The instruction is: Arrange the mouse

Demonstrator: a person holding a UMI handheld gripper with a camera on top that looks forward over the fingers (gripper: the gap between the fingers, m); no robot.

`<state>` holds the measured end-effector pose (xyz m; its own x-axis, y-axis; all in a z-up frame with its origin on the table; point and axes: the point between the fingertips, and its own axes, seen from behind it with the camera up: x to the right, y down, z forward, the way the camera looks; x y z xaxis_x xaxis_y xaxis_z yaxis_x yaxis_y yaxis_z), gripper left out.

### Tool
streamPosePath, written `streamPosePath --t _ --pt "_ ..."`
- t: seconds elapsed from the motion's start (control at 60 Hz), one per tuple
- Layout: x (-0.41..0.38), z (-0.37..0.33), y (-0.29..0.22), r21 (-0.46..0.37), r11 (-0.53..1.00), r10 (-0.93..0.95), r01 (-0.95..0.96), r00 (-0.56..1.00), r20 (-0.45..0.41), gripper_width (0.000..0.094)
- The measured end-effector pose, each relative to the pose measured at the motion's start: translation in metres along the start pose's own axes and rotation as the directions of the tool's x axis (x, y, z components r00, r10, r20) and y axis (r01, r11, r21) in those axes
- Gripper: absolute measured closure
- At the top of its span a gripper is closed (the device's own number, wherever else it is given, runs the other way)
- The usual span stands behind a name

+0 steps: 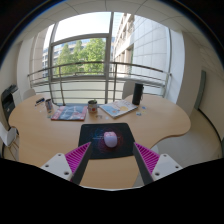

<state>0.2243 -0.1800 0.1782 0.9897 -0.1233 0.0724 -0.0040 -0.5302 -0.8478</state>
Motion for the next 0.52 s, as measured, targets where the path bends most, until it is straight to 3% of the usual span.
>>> streamPosePath --t 0.25,0.517 --pt "0.002 -0.085 0.024 0.017 0.999 -0.038 0.038 0.999 -0.019 0.0089" --pt "0.004 -0.107 0.029 0.022 0.998 -0.057 0.058 0.998 -0.021 0.0090"
